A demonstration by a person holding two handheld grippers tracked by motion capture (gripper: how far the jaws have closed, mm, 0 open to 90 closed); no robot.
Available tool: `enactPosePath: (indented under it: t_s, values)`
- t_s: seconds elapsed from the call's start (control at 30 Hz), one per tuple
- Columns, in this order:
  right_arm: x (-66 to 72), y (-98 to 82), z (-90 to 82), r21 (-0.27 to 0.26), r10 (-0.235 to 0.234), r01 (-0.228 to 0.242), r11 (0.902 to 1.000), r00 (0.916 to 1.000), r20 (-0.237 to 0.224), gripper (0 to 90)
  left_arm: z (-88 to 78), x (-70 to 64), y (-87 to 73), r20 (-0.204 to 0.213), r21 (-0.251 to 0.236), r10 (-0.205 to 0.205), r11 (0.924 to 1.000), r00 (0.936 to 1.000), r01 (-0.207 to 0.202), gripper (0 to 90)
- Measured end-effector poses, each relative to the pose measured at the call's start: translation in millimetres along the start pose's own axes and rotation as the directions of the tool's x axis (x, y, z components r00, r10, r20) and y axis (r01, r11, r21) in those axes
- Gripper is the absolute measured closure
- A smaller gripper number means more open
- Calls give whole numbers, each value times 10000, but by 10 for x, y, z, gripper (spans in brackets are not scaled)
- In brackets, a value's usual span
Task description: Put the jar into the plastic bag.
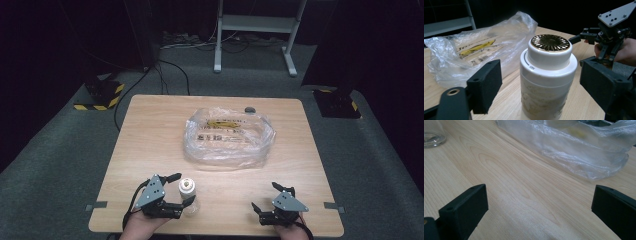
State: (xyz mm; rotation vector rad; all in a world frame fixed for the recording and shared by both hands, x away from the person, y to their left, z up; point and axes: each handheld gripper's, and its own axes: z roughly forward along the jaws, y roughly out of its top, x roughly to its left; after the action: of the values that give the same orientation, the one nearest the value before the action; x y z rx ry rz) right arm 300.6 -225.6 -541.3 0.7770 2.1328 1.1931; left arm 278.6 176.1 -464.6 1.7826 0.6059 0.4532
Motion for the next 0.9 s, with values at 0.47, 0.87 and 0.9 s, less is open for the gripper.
enactPosePath:
  t_s: [0.47, 0.87, 0.9]
  values:
    - [-11, -3, -6, -72, 57, -57, 10000, 10000, -55, 4, 58, -8, -3, 137, 125, 30, 9999, 9999, -32, 383]
    - [-15, -4, -9, -93, 71, -72, 9999, 9999, -83, 4, 60, -12, 97, 5, -97, 441, 9990, 9990, -441, 461]
    - [-15, -4, -9, -93, 71, -72, 9999, 9999, -83, 4, 54, 3, 123, 13, -207, 341, 9992, 9994, -341, 461]
